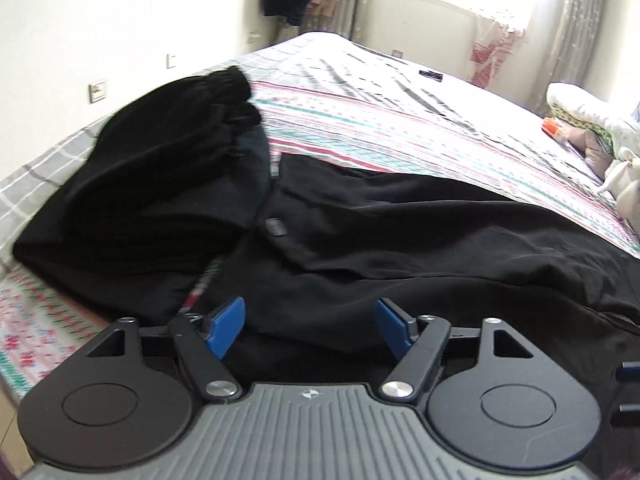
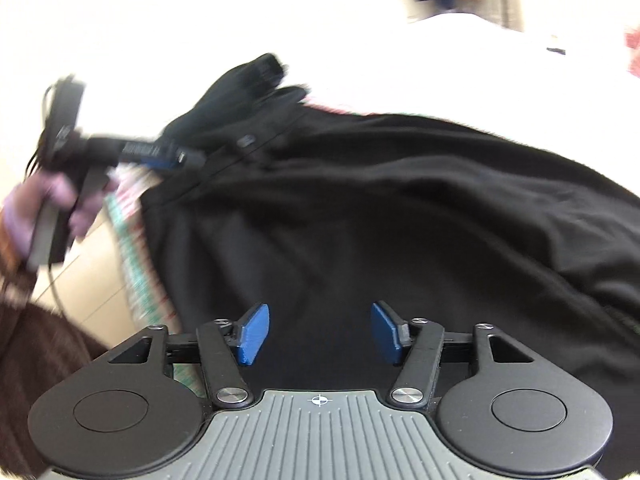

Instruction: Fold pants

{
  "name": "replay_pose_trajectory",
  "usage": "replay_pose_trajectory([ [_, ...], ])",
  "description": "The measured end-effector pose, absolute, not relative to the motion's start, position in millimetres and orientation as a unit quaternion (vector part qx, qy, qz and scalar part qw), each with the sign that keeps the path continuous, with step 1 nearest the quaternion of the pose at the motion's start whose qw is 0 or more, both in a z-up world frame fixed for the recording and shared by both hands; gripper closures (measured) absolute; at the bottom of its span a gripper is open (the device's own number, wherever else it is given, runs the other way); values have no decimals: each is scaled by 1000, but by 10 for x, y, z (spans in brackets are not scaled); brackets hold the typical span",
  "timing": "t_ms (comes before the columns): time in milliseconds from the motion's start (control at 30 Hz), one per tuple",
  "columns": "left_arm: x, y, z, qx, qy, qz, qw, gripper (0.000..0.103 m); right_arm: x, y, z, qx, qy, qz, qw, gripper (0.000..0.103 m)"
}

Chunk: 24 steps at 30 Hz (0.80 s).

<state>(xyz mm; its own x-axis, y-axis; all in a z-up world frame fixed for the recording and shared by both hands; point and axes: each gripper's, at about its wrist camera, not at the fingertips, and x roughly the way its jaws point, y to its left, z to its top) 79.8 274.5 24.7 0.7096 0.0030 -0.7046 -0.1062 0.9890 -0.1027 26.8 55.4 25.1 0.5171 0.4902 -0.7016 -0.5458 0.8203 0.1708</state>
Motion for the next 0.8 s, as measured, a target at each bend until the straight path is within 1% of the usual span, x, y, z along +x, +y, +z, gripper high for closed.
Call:
replay_pose_trajectory([
  [33, 851, 2648, 247, -66, 380, 29, 922, 3, 350, 507, 274, -34, 391, 290, 873, 41],
  [100, 939, 2476, 245, -63, 377, 28, 924, 0, 533, 453, 324, -38, 390, 274, 878, 37],
  [200, 1070, 2295, 217, -64, 379, 33, 923, 0, 807, 472, 389, -50, 384, 253, 887, 32],
  [400, 1304, 2203, 116, -84, 410, 70, 906, 0, 1367, 627, 366, -71, 382, 218, 895, 26],
  [667, 1495, 2209, 68, -132, 432, 89, 887, 0, 2076, 984, 249, -114, 377, 198, 898, 26],
  [800, 1572, 2249, 4, -143, 446, 101, 878, 0, 2407, 1164, 226, -117, 372, 199, 899, 26],
])
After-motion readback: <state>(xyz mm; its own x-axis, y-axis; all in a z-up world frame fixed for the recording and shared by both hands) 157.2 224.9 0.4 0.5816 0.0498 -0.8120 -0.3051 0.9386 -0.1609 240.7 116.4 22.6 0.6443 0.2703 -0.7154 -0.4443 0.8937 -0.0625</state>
